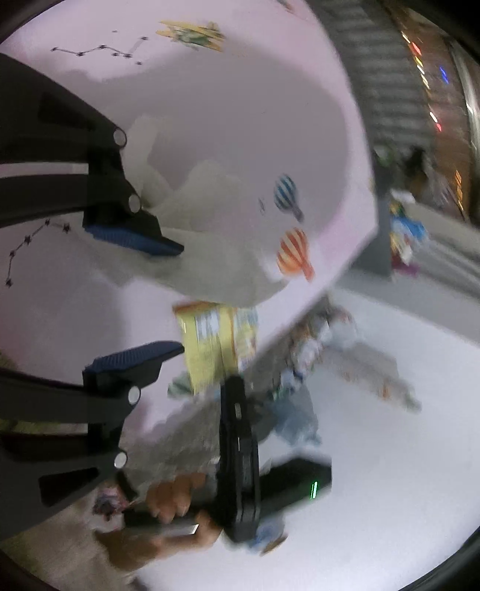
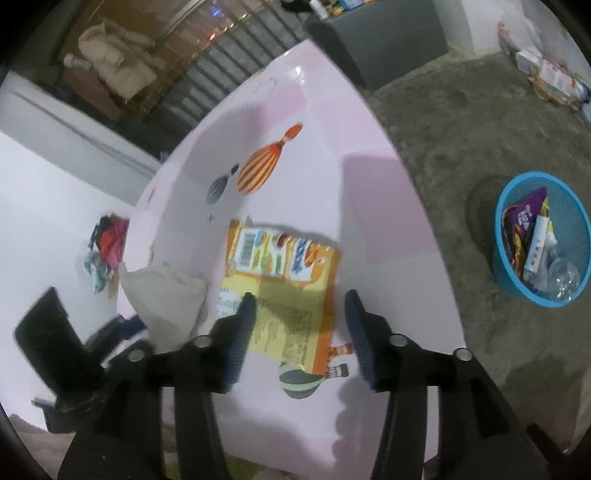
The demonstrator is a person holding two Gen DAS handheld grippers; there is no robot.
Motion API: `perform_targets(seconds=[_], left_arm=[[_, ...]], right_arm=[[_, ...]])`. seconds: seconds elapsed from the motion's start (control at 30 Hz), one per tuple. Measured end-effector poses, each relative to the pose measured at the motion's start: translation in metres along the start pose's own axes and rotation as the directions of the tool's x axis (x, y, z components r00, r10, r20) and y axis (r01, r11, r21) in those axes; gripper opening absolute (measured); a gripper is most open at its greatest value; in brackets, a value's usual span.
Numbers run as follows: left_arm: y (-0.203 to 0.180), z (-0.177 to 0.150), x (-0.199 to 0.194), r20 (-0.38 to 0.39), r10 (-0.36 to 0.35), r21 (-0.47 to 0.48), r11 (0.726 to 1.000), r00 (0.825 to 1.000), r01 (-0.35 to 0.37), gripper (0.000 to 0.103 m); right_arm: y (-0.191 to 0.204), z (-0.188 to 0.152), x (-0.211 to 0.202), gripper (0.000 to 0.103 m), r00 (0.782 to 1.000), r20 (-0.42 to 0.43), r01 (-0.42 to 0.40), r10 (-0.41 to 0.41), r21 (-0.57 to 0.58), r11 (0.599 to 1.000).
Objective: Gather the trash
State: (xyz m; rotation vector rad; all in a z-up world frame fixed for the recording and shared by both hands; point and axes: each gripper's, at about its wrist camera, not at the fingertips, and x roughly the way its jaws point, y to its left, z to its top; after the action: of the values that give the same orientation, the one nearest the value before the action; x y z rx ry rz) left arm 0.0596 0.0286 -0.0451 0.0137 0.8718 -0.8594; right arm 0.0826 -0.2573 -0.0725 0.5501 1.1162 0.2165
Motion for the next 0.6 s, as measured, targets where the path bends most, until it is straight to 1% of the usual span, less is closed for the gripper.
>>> perform_targets(seconds=[0.03,0.1,0.13,0.23,0.33,0.47,0.5,0.57,0.6], left_arm=[[-0.004,-0.001,-0.005,0.020,-0.011,0.031,0.999,1.000,0.010,0.057],[-0.011,-0.002,-0.011,0.049,0.009,0.075,0.997,0.999,-0.012,0.059],[-0.010,-0.002,-0.011,0.049,0.029,0.078,0.996,0.998,-0.033,0.059],[-0.004,0.000,-0.005,0.043,0.055,0.066,0.996,0.998,-0.058,0.059],[-0.002,0.005,0.003,0.055,0.086,0.086,0.992,0.995,-0.091,0.059],[0.004,0.012,0.018,0.051,0.156,0.094,0.982,0.986,-0.161,0.059],[0.005,0.013,0.021,0.047,0.160,0.088,0.983,0.986,-0.163,0.059],[0.009,0.015,0.024,0.040,0.146,0.069,0.987,0.989,-0.148,0.054],[0.011,0.015,0.025,0.035,0.138,0.060,0.988,0.990,-0.140,0.051]], right_arm=[[0.002,-0.001,0.002,0.055,1.000,-0.008,0.003,-0.003,-0.015,1.000],[0.008,-0.001,0.003,0.057,1.000,-0.016,0.021,-0.022,-0.052,0.998],[0.009,-0.001,0.003,0.059,0.999,-0.017,0.028,-0.030,-0.060,0.998],[0.010,0.000,0.004,0.059,0.999,-0.020,0.033,-0.034,-0.055,0.998],[0.011,0.000,0.005,0.059,0.999,-0.010,0.046,-0.047,-0.054,0.997],[0.015,-0.002,0.007,0.059,0.998,0.012,0.067,-0.066,-0.080,0.995],[0.016,-0.002,0.007,0.059,0.997,0.015,0.070,-0.069,-0.080,0.994],[0.016,-0.001,0.008,0.058,0.997,0.022,0.076,-0.075,-0.064,0.995],[0.015,-0.001,0.008,0.055,0.996,0.033,0.079,-0.077,-0.048,0.996]])
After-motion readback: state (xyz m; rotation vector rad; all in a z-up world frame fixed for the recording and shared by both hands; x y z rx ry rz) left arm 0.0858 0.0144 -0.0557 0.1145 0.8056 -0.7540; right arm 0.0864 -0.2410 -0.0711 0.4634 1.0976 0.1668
